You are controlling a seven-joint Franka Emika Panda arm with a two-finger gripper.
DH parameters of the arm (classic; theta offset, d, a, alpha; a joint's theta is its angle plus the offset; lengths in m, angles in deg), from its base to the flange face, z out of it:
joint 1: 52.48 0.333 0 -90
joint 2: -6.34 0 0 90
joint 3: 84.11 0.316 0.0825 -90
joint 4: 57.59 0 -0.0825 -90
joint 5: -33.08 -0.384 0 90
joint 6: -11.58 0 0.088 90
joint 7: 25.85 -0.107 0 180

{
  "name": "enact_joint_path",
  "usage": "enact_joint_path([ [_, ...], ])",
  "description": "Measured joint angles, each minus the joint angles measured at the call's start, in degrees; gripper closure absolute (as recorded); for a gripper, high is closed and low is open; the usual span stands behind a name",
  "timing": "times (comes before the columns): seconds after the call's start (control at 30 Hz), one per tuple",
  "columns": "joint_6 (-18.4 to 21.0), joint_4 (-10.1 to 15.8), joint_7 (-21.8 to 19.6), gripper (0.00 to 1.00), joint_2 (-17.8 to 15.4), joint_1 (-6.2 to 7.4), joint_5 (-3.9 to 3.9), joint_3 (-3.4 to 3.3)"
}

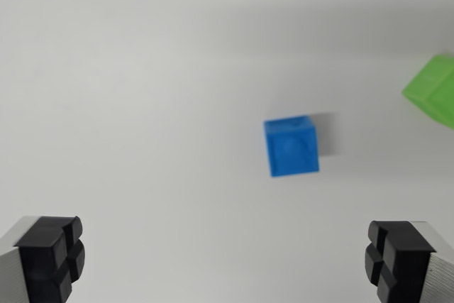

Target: Stack cube

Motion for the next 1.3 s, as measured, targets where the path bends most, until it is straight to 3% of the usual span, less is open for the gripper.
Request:
enact_joint_path([
  [0.67,-0.2,0.3,0.1,0.0,0.1,0.0,0.0,-0.02],
  [1.3,-4.5,4.4,2.3,0.0,0.5,-0.3,0.0,-0.37],
])
